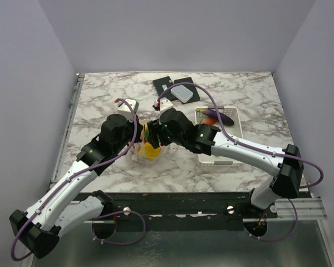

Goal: Place the food in the zip-top bag and seal the zipper
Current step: Place the fake fruit in the zipper food storage bag.

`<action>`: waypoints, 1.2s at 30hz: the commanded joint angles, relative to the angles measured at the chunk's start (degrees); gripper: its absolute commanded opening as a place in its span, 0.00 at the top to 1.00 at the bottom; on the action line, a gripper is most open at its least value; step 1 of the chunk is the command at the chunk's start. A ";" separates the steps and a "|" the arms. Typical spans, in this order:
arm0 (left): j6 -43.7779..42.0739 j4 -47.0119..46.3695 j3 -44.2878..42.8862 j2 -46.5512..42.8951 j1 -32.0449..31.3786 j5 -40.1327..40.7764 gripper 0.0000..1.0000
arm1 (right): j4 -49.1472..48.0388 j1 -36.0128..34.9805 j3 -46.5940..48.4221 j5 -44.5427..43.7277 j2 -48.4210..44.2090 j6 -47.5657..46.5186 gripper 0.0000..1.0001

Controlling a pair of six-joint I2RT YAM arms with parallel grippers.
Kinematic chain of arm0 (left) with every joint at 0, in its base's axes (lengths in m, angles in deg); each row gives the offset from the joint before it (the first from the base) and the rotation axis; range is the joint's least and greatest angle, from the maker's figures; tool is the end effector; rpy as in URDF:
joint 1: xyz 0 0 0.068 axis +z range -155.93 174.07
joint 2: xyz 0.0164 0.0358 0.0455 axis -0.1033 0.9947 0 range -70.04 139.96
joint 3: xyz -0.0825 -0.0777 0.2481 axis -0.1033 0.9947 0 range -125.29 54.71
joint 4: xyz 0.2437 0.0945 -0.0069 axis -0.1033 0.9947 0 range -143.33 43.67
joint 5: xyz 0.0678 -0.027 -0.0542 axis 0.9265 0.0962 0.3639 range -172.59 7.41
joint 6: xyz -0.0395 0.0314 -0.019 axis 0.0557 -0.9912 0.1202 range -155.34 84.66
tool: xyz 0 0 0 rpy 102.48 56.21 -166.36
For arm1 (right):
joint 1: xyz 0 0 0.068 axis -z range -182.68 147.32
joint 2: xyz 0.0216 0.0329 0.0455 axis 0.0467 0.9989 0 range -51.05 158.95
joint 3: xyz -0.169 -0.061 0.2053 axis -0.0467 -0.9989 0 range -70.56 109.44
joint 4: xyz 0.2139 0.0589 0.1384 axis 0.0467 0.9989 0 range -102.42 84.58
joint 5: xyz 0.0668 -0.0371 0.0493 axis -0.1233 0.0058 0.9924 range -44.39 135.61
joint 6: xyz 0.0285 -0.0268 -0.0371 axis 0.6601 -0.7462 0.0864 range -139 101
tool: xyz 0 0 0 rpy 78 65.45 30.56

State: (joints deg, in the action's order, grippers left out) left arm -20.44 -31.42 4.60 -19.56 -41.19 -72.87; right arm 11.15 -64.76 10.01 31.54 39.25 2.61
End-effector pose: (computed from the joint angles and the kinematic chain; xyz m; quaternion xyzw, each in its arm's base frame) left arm 0.1656 -0.1095 0.3342 0.0998 0.8227 -0.1716 0.5326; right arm 0.1780 0.3174 0.3356 -0.2476 0.8396 0.2342 0.4230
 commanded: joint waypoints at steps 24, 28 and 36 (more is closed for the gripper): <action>-0.34 -1.46 0.54 0.15 0.00 -1.63 1.00 | -7.40 -0.43 2.11 -8.74 6.56 3.84 0.08; -0.26 -1.43 0.54 0.23 0.02 -1.46 1.00 | -6.99 -0.41 1.27 -8.15 5.07 3.85 0.07; -0.26 -1.44 0.62 0.50 0.02 -1.37 1.00 | -6.74 -0.43 -2.48 -5.77 -1.80 3.80 0.08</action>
State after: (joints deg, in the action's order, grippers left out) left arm -20.42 -31.42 4.60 -19.25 -41.19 -73.18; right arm 5.17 -64.87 9.03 23.93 42.24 6.45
